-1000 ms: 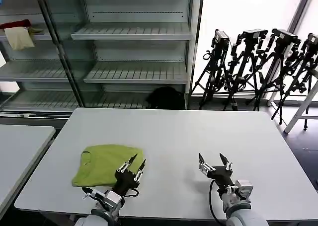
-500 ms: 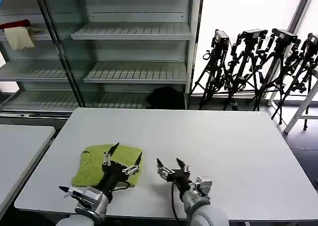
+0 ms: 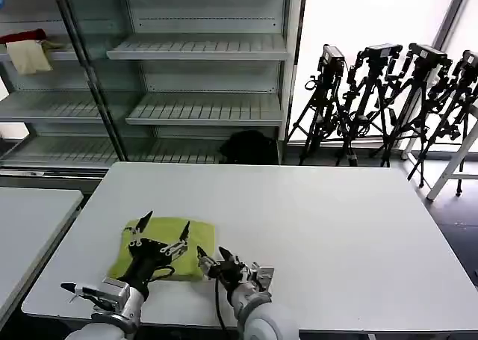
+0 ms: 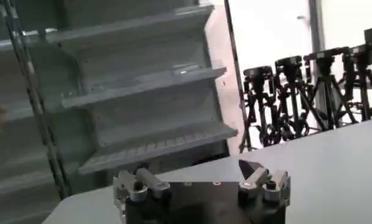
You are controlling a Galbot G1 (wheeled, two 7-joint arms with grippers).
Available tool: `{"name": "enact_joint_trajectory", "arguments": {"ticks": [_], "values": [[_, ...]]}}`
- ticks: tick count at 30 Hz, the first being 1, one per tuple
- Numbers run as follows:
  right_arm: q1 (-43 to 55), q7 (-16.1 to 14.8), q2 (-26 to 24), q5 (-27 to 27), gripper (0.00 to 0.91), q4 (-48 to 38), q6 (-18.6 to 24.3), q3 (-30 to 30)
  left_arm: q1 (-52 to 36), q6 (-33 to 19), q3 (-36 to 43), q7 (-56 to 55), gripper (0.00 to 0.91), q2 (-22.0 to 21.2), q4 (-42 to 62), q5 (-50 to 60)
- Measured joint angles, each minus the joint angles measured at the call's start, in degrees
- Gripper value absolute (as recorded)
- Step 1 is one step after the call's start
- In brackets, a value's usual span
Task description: Fold and organize the clothes.
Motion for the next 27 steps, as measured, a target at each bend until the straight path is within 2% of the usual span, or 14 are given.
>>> {"name": "enact_joint_trajectory", "arguments": {"ticks": [7, 9, 12, 14, 27], "values": [[1.64, 2.47, 1.78, 1.12, 0.584, -3.32, -0.08, -0.52, 0.85, -0.16, -1.61, -0.40, 0.907, -0.12, -0.28, -1.28], [1.93, 2.96, 1.80, 1.26, 0.534, -3.88, -0.08, -0.42, 0.96, -0.37, -1.87, -0.41, 0.907, -0.15, -0.27, -1.56], [2.21, 3.31, 1.77, 1.27, 0.191, -4.69, 0.05, -0.32, 0.95, -0.68, -1.95, -0.51, 0.907, -0.25, -0.06, -1.72], [2.30, 3.46, 1.75, 1.17, 0.000, -5.13, 0.06, -0.09, 0.90, -0.83, -1.92, -0.57, 0.907, -0.36, 0.10, -1.79], [2.45, 3.57, 1.74, 0.65, 0.000, -6.30, -0.08, -0.15, 0.93, -1.09, -1.96, -1.02, 0.907, -0.63, 0.44, -2.11]]}}
